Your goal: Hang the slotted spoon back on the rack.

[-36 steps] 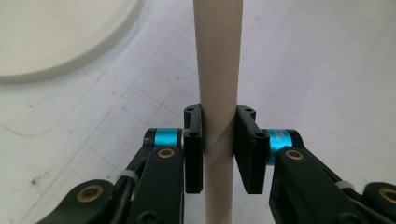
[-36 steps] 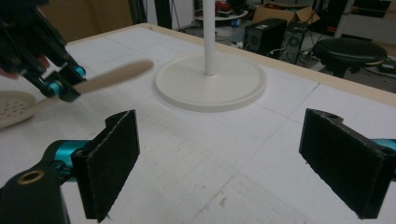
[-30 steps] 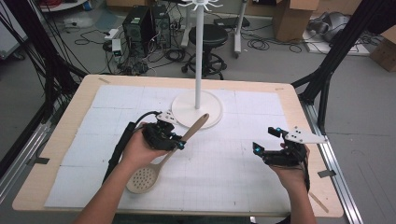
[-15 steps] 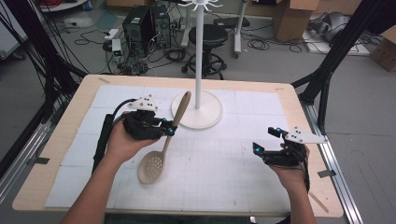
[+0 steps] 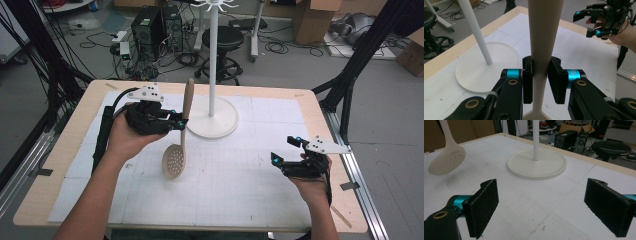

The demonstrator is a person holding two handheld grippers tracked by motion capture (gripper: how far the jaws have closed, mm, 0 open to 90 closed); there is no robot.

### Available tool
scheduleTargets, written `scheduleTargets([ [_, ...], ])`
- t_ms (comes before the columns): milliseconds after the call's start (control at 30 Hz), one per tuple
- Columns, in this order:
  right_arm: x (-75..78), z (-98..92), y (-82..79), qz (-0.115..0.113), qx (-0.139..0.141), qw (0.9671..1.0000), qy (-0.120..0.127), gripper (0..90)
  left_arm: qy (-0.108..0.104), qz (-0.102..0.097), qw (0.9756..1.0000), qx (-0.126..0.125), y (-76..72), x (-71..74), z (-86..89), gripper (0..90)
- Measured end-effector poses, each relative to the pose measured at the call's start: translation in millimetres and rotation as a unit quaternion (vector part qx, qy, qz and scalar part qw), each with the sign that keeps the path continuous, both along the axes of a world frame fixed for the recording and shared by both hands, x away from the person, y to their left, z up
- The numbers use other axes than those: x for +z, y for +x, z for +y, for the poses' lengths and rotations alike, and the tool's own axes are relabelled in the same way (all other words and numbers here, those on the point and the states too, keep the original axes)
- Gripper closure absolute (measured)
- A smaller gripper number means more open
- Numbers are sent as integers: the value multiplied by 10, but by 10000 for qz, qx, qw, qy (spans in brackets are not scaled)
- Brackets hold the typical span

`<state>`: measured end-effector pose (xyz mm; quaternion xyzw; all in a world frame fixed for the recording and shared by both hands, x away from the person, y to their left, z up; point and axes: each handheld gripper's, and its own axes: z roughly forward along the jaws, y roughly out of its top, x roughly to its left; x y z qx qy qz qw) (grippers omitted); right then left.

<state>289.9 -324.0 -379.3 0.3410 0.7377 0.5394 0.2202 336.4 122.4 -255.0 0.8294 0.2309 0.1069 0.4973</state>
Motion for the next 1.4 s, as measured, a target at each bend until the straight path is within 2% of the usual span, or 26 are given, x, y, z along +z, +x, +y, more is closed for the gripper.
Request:
scheduleTargets([
  [267, 4, -2, 1, -26, -2, 10000, -8, 110, 44, -28, 10000, -18, 145, 225, 28, 748],
  [400, 0, 0, 5, -5, 10, 10000, -9, 110, 46, -5, 9999, -137, 221, 330, 49, 748],
  [500, 1, 7, 1, -5, 13, 10000, 1, 110, 51, -62, 9997, -209, 275, 420, 45, 748],
  [633, -1, -3, 1, 0, 6, 10000, -2, 110, 115, -113, 9997, -160, 356, 547, 17, 748],
  [733, 0, -10, 2, -5, 6, 10000, 10, 110, 130, -177, 9995, -242, 404, 626, -4, 748],
  [900, -1, -14, 0, -5, 4, 10000, 12, 110, 175, -247, 9993, -238, 486, 765, -43, 748],
  [1200, -3, -29, 1, -1, -13, 10000, 38, 110, 245, -261, 9993, 91, 683, 930, -68, 748],
  [1400, -6, -35, -1, 10, -11, 10000, 53, 110, 303, -157, 9991, 260, 845, 923, -72, 748],
])
